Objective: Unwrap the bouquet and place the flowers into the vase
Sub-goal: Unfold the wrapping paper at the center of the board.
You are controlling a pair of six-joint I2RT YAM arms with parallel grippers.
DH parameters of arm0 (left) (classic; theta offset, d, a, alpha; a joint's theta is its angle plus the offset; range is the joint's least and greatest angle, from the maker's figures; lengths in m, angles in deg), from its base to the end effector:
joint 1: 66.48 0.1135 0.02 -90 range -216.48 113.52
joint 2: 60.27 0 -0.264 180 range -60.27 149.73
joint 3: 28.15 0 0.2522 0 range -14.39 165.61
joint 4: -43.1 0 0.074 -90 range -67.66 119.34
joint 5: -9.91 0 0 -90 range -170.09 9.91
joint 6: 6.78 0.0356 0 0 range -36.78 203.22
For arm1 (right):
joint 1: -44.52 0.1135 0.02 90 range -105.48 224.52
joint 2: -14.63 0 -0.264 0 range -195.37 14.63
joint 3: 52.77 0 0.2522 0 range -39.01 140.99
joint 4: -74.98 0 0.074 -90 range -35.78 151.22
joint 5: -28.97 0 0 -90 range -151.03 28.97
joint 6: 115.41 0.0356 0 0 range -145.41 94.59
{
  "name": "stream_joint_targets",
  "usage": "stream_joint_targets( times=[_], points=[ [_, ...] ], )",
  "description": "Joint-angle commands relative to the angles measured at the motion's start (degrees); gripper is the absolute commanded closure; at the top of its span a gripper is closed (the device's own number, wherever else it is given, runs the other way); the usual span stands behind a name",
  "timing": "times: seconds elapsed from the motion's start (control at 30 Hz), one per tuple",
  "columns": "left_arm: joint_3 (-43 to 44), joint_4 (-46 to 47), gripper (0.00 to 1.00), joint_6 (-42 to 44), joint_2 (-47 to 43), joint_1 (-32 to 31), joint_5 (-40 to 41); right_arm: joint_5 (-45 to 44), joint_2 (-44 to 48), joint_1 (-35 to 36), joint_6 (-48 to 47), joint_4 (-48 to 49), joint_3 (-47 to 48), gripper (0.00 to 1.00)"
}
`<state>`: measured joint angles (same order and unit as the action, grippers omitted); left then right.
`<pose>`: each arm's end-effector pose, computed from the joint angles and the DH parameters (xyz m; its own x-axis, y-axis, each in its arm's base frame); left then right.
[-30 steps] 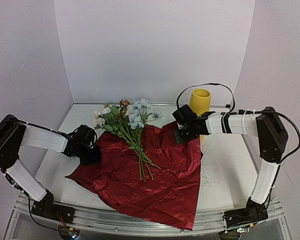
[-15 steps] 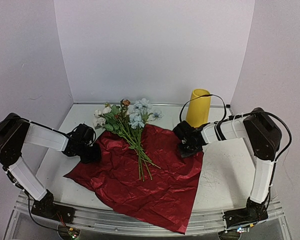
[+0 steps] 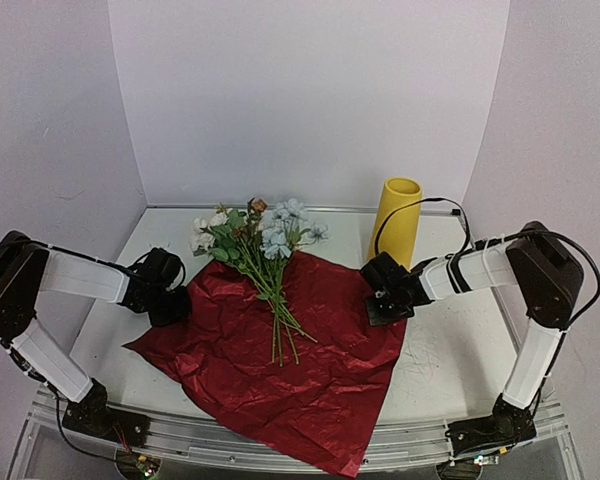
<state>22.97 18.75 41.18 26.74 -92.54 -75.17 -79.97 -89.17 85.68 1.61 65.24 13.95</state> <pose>0.2393 -0.1136 0.1343 -0.8467 -0.3286 -0.4185 -0.2256 0.9340 -0.2771 0.2770 0.2268 0.1393 -0.6959 -0.0376 -0.7171 -0.1562 0.9826 0.1000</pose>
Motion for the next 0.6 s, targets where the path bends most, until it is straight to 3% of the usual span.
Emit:
stream_joint_targets(
  times=[0.0, 0.17, 0.3, 0.57],
  points=[
    [0.9, -1.9, 0.96, 2.6, -5.2, 0.2, 0.9, 3.4, 4.7, 0.8, 0.8, -4.3, -0.9, 0.98],
    [1.9, -0.7, 0.78, 7.4, -12.8, -1.0, -2.6, 7.8, 9.2, 1.5, -1.4, -1.6, 1.1, 0.84],
    [3.4, 0.3, 0.67, 8.8, -16.2, -3.3, -4.6, 10.7, 9.6, 2.7, -2.1, 0.1, 4.4, 0.83],
    [8.4, 3.0, 0.62, 8.7, -10.9, -12.5, -3.2, 13.9, 8.2, 5.1, 0.1, 4.0, 8.3, 0.83]
  ],
)
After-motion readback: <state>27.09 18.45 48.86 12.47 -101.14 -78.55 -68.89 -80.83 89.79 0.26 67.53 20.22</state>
